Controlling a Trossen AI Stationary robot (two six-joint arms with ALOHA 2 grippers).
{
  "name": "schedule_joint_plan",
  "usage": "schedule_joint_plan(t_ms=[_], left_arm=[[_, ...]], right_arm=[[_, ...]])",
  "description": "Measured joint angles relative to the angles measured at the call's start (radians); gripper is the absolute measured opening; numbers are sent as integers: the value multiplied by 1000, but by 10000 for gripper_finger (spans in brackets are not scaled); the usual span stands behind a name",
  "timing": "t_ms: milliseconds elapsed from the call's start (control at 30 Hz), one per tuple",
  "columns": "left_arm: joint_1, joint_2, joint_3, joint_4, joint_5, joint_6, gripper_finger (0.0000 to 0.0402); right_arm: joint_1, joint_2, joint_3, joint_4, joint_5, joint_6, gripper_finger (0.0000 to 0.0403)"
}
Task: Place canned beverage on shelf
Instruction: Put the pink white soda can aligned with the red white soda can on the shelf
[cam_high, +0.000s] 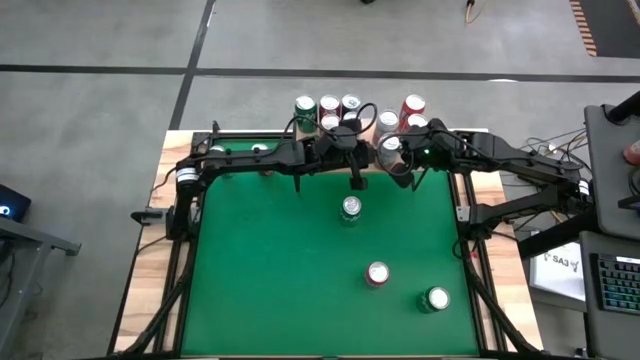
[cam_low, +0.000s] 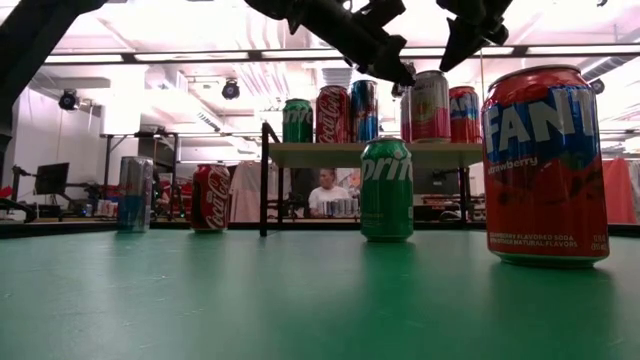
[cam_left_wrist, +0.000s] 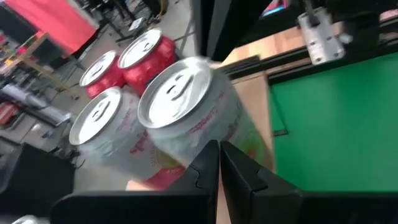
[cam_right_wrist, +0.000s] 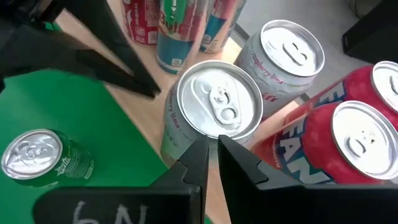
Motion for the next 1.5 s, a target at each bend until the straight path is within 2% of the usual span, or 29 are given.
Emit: schedule_joint_plan(t_ms=[167,233,533,1500], left_arm=[[-1,0,0,-6,-167,30,0],[1,0,0,-3,-189,46,0],[3,0,0,47,-114,46,0],[6,39,0,68,-117,9,0]], right_arm=[[0,-4,24,-39,-2,13,28],[1,-7,26,-51,-8,23,28],[0,9,18,-65,-29,27,28],[0,30,17,-33,-26,-39,28]])
